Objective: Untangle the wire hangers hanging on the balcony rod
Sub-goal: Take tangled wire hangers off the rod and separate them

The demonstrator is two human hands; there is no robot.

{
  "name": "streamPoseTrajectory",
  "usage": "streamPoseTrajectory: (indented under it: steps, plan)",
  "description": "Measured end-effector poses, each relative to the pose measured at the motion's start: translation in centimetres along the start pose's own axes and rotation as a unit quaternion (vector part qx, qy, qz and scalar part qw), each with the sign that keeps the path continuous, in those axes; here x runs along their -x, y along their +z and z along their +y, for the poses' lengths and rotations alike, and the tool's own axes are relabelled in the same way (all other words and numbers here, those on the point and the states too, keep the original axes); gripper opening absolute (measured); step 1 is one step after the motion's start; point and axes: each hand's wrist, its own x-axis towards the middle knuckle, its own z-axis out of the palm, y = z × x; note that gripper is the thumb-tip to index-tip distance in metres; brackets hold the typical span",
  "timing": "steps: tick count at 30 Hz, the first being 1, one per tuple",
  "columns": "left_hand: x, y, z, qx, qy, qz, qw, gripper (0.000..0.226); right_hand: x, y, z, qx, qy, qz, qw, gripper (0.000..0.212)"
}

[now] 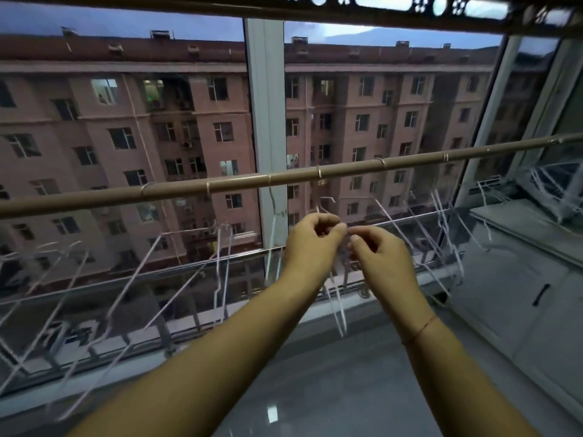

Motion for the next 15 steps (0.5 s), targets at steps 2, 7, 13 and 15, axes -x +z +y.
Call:
streamPoseTrajectory:
  steps: [2, 7, 13, 15]
  plan:
    - [-0.5, 2.6, -0.2, -0.003, -0.010, 0.025, 1.000, 0.016, -1.0, -1.8, 1.5, 0.002, 0.001, -0.013, 1.000, 0.020]
    - [-1.7, 4.4, -1.3, -0.026, -0.004, 0.156, 0.987, 0.014, -2.4, -2.7, 3.7, 0.016, 0.005, -0.064, 0.998, 0.020]
    - [-3.8, 2.4, -3.1, -0.022, -0.134, 0.197, 0.971, 0.038, -1.1, 1.6, 4.3, 0.004, 0.075, -0.186, 0.980, 0.024]
    - [-4.6, 1.9, -3.5, 0.037, -0.195, 0.177, 0.964, 0.034, -1.0, 2.9, 4.3, -0.018, 0.095, -0.212, 0.973, 0.024]
